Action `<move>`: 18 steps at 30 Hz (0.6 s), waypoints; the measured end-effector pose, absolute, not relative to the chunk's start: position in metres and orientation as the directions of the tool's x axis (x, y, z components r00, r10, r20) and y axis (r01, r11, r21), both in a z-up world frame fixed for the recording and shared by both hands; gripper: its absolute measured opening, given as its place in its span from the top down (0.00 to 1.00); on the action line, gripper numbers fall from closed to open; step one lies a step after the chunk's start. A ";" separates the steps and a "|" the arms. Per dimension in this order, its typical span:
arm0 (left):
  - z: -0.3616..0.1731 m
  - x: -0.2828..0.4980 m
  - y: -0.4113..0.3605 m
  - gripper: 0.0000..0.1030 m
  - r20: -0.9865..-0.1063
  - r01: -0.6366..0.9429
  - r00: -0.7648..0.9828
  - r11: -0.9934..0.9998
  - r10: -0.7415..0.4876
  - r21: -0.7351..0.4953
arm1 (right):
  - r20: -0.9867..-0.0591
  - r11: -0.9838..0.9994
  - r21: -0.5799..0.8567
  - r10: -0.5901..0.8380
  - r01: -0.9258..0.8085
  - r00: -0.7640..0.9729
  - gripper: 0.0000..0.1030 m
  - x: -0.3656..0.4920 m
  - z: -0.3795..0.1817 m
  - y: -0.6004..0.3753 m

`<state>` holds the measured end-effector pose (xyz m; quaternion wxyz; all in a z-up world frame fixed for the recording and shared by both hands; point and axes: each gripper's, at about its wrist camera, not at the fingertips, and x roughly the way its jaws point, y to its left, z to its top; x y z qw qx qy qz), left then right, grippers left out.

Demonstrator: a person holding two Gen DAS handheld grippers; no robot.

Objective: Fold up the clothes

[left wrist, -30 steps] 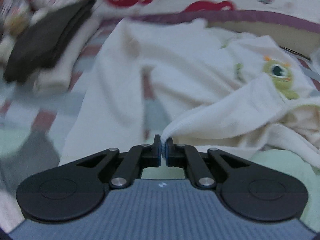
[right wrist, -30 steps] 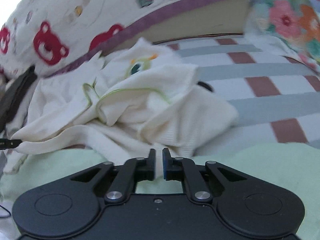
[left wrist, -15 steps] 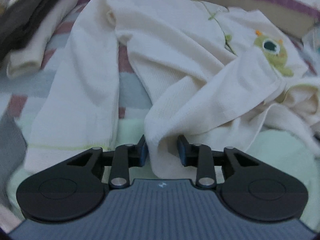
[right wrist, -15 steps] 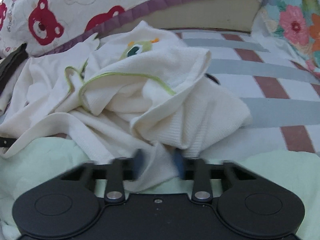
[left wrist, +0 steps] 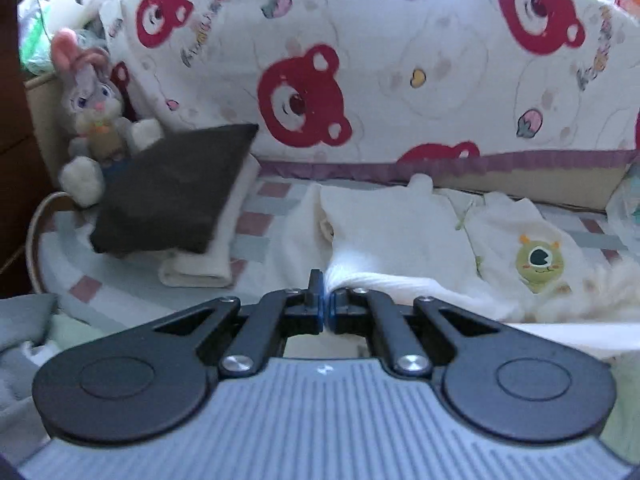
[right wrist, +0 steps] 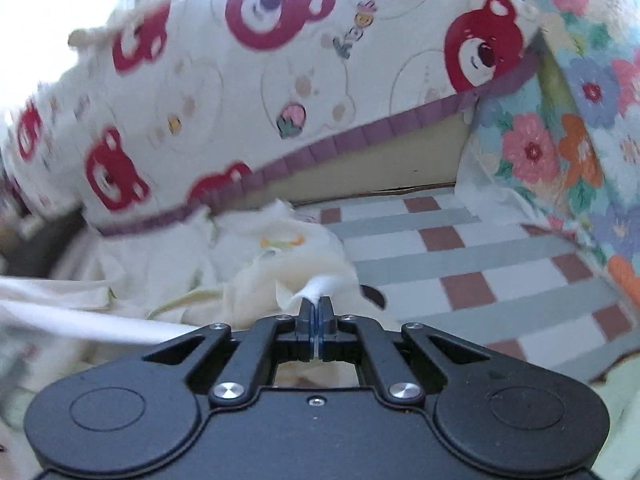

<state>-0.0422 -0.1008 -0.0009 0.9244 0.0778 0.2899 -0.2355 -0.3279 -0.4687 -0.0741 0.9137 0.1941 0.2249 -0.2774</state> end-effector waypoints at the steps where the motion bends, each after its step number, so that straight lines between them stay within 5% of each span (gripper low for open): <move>1: -0.006 -0.046 -0.094 0.97 -0.589 0.476 0.715 0.879 -0.376 0.017 | -0.525 0.766 0.259 -0.399 0.588 0.752 0.99 -0.334 -0.077 -0.462; 6: -0.075 -0.042 -0.090 0.97 -0.787 0.488 0.576 0.865 -0.222 0.113 | -0.700 0.716 0.270 -0.313 0.644 0.642 0.99 -0.343 -0.142 -0.452; 10: -0.105 -0.041 -0.096 0.97 -0.840 0.511 0.519 0.845 -0.155 0.160 | -0.806 0.657 0.166 -0.340 0.736 0.485 0.98 -0.343 -0.171 -0.459; 18: -0.122 -0.041 -0.098 0.92 -0.867 0.514 0.489 0.833 -0.090 0.203 | -0.691 0.775 0.212 -0.313 0.596 0.652 0.88 -0.330 -0.135 -0.455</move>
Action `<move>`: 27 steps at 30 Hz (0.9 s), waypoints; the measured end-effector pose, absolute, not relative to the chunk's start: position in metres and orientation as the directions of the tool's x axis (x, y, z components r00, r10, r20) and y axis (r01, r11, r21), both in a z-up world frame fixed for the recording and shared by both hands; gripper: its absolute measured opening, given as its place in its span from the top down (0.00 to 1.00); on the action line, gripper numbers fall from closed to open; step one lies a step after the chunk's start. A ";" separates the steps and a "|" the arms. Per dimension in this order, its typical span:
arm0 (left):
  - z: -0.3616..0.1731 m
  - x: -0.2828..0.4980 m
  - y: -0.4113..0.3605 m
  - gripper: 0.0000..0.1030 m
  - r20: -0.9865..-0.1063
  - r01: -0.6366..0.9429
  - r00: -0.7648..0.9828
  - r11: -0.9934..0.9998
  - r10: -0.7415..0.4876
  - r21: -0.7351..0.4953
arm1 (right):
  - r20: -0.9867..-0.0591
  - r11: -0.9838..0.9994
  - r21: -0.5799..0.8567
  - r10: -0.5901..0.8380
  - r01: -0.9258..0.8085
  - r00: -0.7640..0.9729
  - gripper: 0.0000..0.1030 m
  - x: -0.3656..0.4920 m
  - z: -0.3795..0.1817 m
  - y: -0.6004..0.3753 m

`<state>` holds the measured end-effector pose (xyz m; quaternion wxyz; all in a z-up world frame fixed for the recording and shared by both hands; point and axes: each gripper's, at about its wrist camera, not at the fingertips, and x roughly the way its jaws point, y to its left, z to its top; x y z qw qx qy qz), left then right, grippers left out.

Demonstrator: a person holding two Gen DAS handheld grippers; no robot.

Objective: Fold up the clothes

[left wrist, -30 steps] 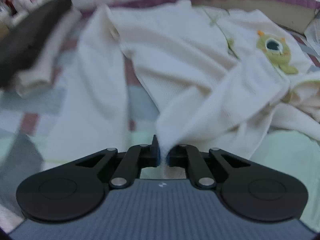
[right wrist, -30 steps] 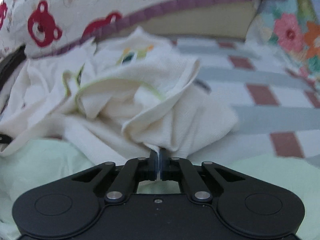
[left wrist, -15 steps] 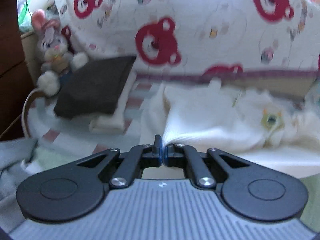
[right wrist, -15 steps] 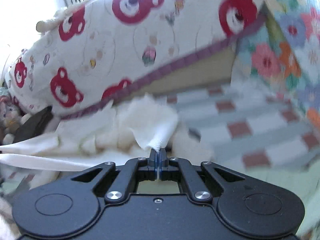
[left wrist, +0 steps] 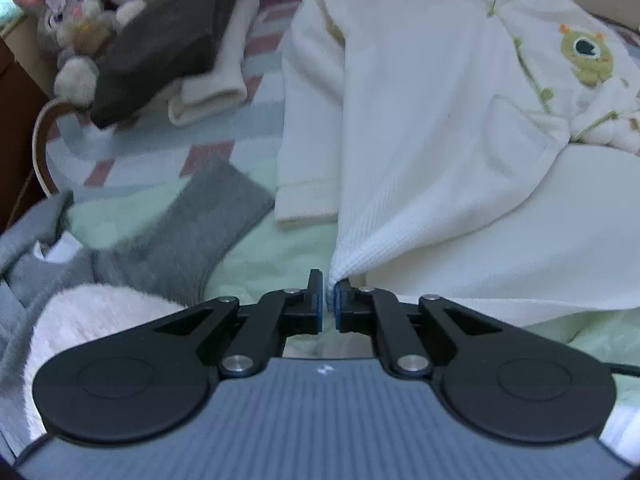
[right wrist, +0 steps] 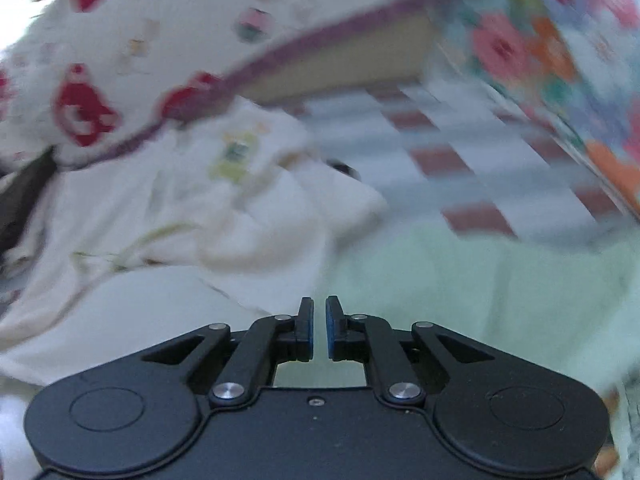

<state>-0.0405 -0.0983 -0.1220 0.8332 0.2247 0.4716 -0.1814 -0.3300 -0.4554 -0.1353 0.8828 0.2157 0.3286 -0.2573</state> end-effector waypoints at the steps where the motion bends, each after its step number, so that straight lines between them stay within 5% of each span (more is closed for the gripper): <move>1: -0.122 -0.042 -0.097 0.89 -0.870 0.504 0.485 0.840 -0.086 0.198 | -0.680 0.799 0.212 -0.293 0.562 0.672 0.88 -0.323 -0.132 -0.455; 4: -0.119 -0.042 -0.091 0.78 -0.877 0.481 0.473 0.858 -0.079 0.182 | -0.684 0.874 0.183 -0.215 0.450 0.697 0.85 -0.293 -0.133 -0.449; 12: -0.104 -0.049 -0.081 0.71 -0.889 0.495 0.451 0.851 -0.082 0.173 | -0.767 0.940 -0.046 -0.250 0.337 0.591 0.59 -0.240 -0.156 -0.432; 16: -0.106 -0.057 -0.086 0.67 -0.910 0.565 0.412 0.795 -0.043 0.218 | -0.815 0.909 -0.045 -0.273 0.415 0.511 0.58 -0.238 -0.171 -0.443; 21: -0.080 -0.067 -0.088 0.59 -0.915 0.635 0.377 0.759 -0.147 0.140 | -0.805 0.888 -0.034 -0.297 0.458 0.514 0.58 -0.250 -0.174 -0.446; 27: -0.073 -0.064 -0.132 0.44 -0.805 0.649 0.526 0.741 -0.273 0.173 | -0.807 0.879 -0.065 -0.325 0.472 0.493 0.53 -0.244 -0.181 -0.444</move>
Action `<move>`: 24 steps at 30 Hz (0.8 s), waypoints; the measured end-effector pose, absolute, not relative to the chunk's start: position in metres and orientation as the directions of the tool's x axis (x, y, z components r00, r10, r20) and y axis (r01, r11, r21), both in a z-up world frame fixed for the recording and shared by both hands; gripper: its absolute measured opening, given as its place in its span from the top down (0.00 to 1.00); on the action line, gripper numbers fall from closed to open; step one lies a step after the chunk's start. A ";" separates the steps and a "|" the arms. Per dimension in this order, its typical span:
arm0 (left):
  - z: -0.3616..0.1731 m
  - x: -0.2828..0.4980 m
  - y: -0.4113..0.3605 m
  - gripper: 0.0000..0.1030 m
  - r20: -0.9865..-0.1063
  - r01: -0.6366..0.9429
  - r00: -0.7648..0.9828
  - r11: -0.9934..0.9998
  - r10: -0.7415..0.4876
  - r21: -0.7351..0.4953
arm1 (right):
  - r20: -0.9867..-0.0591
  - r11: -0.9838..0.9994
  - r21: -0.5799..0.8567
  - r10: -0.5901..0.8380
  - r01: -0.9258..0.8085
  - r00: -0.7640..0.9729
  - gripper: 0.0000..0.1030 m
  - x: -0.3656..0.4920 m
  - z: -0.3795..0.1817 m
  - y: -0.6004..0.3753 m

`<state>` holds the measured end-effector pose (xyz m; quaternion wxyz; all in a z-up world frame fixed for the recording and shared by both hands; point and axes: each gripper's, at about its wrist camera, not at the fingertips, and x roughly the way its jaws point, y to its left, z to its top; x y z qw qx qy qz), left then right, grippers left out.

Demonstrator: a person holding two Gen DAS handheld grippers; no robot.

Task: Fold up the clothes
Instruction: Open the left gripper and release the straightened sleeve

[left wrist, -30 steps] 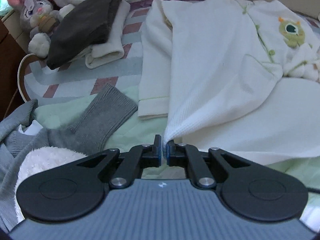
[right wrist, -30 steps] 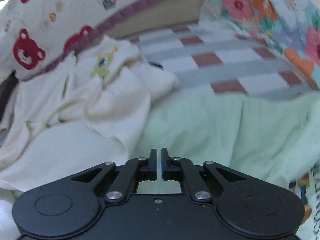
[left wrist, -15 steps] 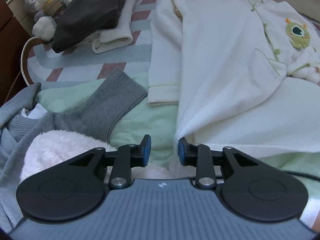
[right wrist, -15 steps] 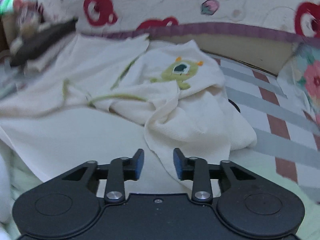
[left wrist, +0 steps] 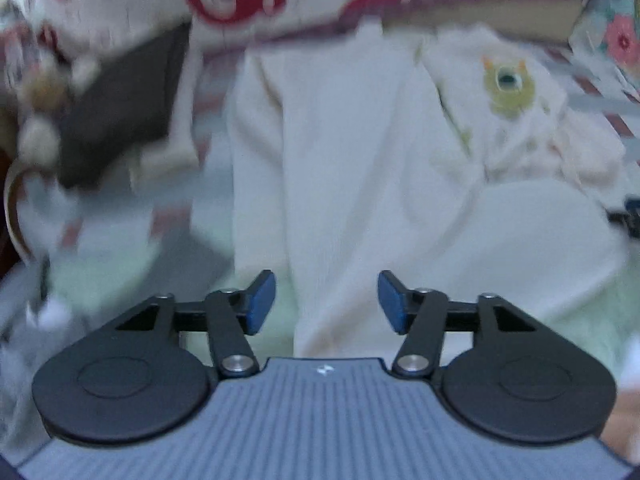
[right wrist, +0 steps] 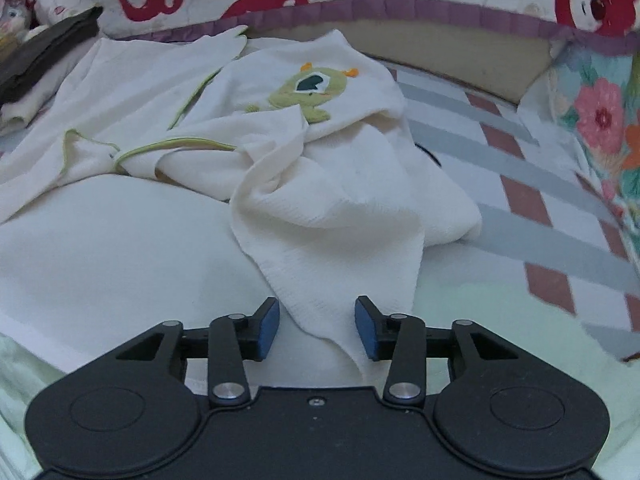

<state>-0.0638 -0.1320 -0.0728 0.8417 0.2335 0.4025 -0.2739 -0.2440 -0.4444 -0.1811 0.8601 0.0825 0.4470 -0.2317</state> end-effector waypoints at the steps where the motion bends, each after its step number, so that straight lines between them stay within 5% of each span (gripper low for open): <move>1: -0.080 -0.059 -0.148 0.44 -0.816 0.662 0.503 0.734 -0.284 0.152 | -0.800 0.878 -0.068 -0.332 0.474 0.500 0.52 -0.241 -0.184 -0.444; 4: -0.098 -0.051 -0.196 0.44 -0.846 0.712 0.418 0.698 -0.331 0.079 | -0.759 0.881 -0.106 -0.372 0.462 0.535 0.62 -0.233 -0.188 -0.443; 5: -0.100 -0.053 -0.210 0.44 -0.847 0.731 0.407 0.678 -0.343 0.077 | -0.747 0.876 -0.128 -0.394 0.466 0.535 1.00 -0.233 -0.187 -0.444; 13: -0.115 -0.078 -0.284 0.44 -0.827 0.855 0.362 0.507 -0.429 0.112 | -0.594 0.726 0.091 -0.509 0.681 0.622 0.97 -0.330 -0.112 -0.460; 20: -0.135 -0.097 -0.299 0.44 -0.843 0.887 0.311 0.452 -0.439 0.092 | -0.703 0.575 0.099 -0.537 0.812 0.466 0.99 -0.379 -0.145 -0.489; 24: -0.138 -0.101 -0.300 0.44 -0.838 0.893 0.321 0.437 -0.442 0.111 | -0.709 0.576 0.197 -0.475 0.794 0.521 0.99 -0.382 -0.150 -0.491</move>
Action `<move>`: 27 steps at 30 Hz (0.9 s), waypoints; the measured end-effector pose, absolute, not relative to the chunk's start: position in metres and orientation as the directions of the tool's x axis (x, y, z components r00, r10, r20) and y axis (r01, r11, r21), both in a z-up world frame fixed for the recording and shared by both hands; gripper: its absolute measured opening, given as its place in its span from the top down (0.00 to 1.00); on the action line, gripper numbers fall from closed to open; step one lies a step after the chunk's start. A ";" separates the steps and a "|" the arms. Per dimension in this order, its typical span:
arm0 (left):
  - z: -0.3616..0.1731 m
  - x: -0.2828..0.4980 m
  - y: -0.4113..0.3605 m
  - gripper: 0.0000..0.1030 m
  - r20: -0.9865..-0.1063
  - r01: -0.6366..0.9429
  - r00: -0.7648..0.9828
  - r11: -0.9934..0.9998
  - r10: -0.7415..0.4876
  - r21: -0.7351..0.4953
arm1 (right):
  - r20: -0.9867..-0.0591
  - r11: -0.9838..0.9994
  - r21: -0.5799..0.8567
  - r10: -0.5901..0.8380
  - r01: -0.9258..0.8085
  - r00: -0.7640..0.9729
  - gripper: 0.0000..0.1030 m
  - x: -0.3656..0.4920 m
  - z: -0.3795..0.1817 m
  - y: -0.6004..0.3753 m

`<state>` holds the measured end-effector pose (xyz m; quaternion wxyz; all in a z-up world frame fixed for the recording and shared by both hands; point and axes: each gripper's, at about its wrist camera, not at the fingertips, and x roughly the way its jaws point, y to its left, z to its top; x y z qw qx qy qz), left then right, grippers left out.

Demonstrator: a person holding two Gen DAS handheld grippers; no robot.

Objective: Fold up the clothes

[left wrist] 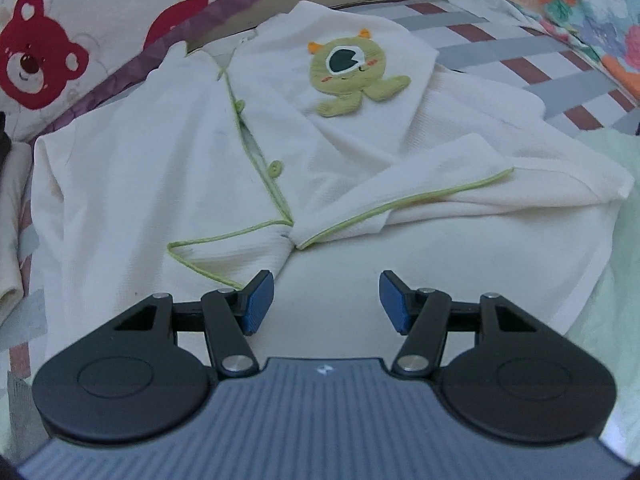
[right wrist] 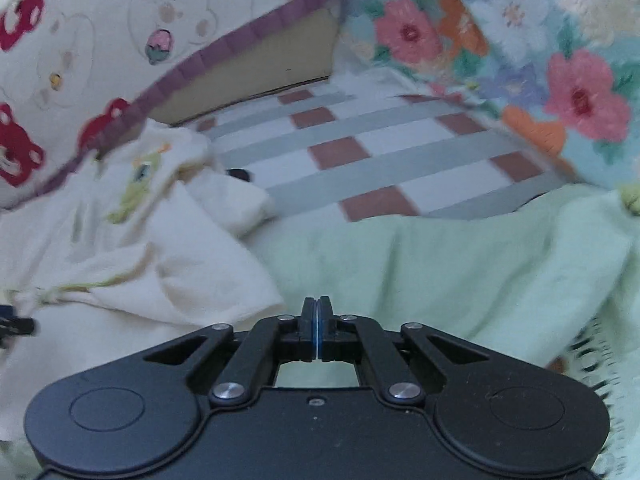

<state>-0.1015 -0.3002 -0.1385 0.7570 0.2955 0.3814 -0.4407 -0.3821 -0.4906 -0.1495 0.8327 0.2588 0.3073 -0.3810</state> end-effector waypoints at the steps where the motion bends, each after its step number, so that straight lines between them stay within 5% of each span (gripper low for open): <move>1: -0.139 -0.100 -0.302 0.44 -0.836 0.891 0.326 0.439 -0.442 0.115 | -0.697 0.596 0.191 -0.477 0.780 0.535 0.99 -0.379 -0.146 -0.487; 5: -0.140 -0.091 -0.310 0.44 -0.836 0.864 0.378 0.477 -0.398 0.164 | -0.657 0.696 0.255 -0.384 0.671 0.648 0.87 -0.351 -0.135 -0.481; 6: -0.141 -0.089 -0.310 0.44 -0.835 0.848 0.409 0.491 -0.369 0.198 | -0.656 0.720 0.292 -0.328 0.629 0.680 0.76 -0.342 -0.135 -0.482; 9: -0.141 -0.081 -0.290 0.44 -0.826 0.796 0.478 0.546 -0.299 0.263 | -0.729 0.730 0.373 -0.151 0.572 0.668 0.66 -0.303 -0.151 -0.487; 17: -0.128 -0.045 -0.210 0.33 -0.819 0.716 0.547 0.603 -0.172 0.351 | -0.720 0.808 0.303 -0.153 0.505 0.677 0.64 -0.269 -0.136 -0.484; 24: -0.133 -0.048 -0.212 0.27 -0.867 0.803 0.422 0.553 -0.266 0.221 | -0.698 0.866 0.290 -0.101 0.408 0.709 0.51 -0.236 -0.128 -0.470; 27: -0.144 -0.059 -0.231 0.25 -0.832 0.800 0.482 0.526 -0.275 0.289 | -0.695 0.840 0.365 -0.041 0.400 0.718 0.51 -0.223 -0.140 -0.475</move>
